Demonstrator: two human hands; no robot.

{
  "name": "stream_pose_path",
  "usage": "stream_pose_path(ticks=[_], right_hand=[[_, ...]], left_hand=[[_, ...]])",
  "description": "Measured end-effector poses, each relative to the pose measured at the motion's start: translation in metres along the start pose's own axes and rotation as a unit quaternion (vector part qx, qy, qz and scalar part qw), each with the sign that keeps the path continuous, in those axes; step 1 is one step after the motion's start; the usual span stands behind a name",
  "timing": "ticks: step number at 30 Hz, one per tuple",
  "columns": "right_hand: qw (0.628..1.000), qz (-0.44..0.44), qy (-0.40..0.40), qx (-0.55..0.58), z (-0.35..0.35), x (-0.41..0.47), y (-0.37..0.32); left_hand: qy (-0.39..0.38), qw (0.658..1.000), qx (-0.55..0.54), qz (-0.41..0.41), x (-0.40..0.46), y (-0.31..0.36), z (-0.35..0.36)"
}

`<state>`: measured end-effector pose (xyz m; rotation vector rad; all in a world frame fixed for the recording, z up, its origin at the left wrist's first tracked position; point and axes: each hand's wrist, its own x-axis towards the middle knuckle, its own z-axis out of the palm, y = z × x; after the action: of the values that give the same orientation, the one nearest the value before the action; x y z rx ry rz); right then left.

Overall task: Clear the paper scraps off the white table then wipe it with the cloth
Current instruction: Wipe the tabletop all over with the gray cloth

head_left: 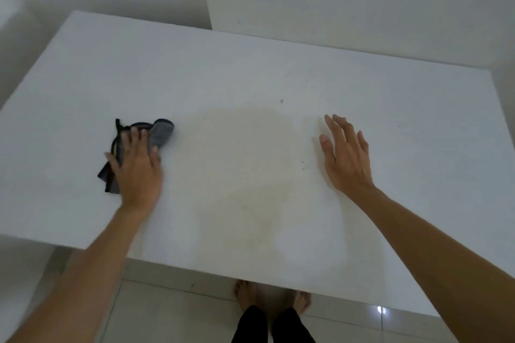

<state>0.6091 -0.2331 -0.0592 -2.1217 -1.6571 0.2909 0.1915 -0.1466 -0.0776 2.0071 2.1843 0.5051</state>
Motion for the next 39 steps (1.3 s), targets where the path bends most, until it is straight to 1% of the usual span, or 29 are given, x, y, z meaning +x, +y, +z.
stream_pose_path(ticks=[1, 3, 4, 6, 8, 9, 10, 11, 12, 13, 15, 16, 17, 19, 20, 21, 22, 23, 24, 27, 29, 31, 33, 35, 36, 37, 39], right_hand=[[1.0, -0.005, -0.002, -0.002, 0.0, -0.003, 0.002], [1.0, -0.01, -0.007, -0.008, 0.001, -0.007, 0.006], [1.0, -0.01, -0.01, -0.008, 0.001, -0.01, 0.007], [1.0, -0.004, -0.01, 0.003, 0.001, -0.015, 0.006], [1.0, 0.004, -0.007, 0.017, 0.001, -0.022, 0.004], [1.0, 0.004, -0.006, 0.023, 0.0, -0.026, 0.003], [1.0, 0.003, -0.006, 0.03, -0.001, -0.031, 0.001], [0.999, 0.001, -0.008, 0.037, -0.002, -0.036, 0.0], [0.999, -0.003, -0.009, 0.042, -0.005, -0.04, 0.0], [0.999, -0.01, -0.008, 0.044, -0.007, -0.044, 0.001], [0.999, -0.021, -0.008, 0.043, -0.014, -0.054, 0.005], [0.999, -0.025, -0.008, 0.045, -0.017, -0.059, 0.008], [0.998, -0.028, -0.007, 0.049, -0.02, -0.063, 0.011], [0.998, -0.033, -0.005, 0.05, -0.025, -0.073, 0.016], [0.998, -0.035, -0.003, 0.049, -0.027, -0.077, 0.018], [0.998, -0.038, -0.001, 0.05, -0.029, -0.082, 0.021], [0.998, -0.041, 0.0, 0.051, -0.03, -0.086, 0.024], [0.998, -0.042, -0.001, 0.052, -0.031, -0.089, 0.026], [0.998, -0.044, -0.002, 0.05, -0.031, -0.091, 0.029], [0.998, -0.046, -0.009, 0.043, -0.028, -0.098, 0.039], [0.998, -0.037, -0.017, 0.042, -0.025, -0.102, 0.043], [0.998, -0.029, -0.025, 0.039, -0.022, -0.104, 0.045], [0.999, -0.028, -0.028, 0.032, -0.019, -0.105, 0.044], [0.999, -0.02, -0.026, 0.036, -0.019, -0.104, 0.042], [0.999, -0.014, -0.022, 0.042, -0.019, -0.103, 0.04], [0.999, -0.009, -0.017, 0.048, -0.02, -0.103, 0.039], [0.998, -0.009, -0.007, 0.058, -0.023, -0.101, 0.036]], left_hand=[[0.005, 1.0, -0.002, -0.021, -0.005, 0.002, 0.011], [0.01, 0.998, -0.014, -0.057, -0.016, 0.032, 0.027], [0.012, 0.999, -0.019, -0.046, -0.027, 0.053, 0.033], [0.006, 0.999, -0.035, 0.028, -0.06, 0.101, 0.044], [-0.024, 0.986, -0.105, 0.128, -0.105, 0.152, 0.052], [-0.06, 0.975, -0.136, 0.168, -0.131, 0.175, 0.051], [-0.103, 0.963, -0.163, 0.188, -0.153, 0.193, 0.047], [-0.139, 0.955, -0.189, 0.183, -0.168, 0.204, 0.042], [-0.159, 0.95, -0.222, 0.154, -0.175, 0.209, 0.036], [-0.154, 0.946, -0.263, 0.11, -0.175, 0.208, 0.029], [-0.078, 0.945, -0.315, 0.027, -0.164, 0.2, 0.006], [-0.024, 0.948, -0.318, 0.007, -0.154, 0.191, -0.01], [0.031, 0.949, -0.313, 0.006, -0.142, 0.178, -0.029], [0.138, 0.952, -0.272, 0.011, -0.112, 0.14, -0.063], [0.178, 0.955, -0.236, 0.019, -0.096, 0.117, -0.079], [0.2, 0.961, -0.189, 0.029, -0.083, 0.091, -0.093], [0.206, 0.968, -0.137, 0.036, -0.072, 0.066, -0.104], [0.196, 0.975, -0.096, 0.042, -0.064, 0.041, -0.109], [0.17, 0.983, -0.064, 0.038, -0.062, 0.016, -0.108], [0.057, 0.997, -0.001, -0.048, -0.082, -0.038, -0.064], [0.022, 0.993, 0.037, -0.107, -0.111, -0.036, -0.023], [0.024, 0.988, 0.039, -0.148, -0.146, 0.006, 0.005], [0.016, 0.992, 0.004, -0.123, -0.185, 0.075, 0.021], [0.009, 0.997, -0.026, -0.07, -0.225, 0.142, 0.037], [-0.013, 0.997, -0.045, -0.054, -0.243, 0.176, 0.038], [-0.063, 0.99, -0.116, -0.048, -0.256, 0.207, 0.035], [-0.135, 0.944, -0.294, -0.061, -0.265, 0.248, 0.016]])
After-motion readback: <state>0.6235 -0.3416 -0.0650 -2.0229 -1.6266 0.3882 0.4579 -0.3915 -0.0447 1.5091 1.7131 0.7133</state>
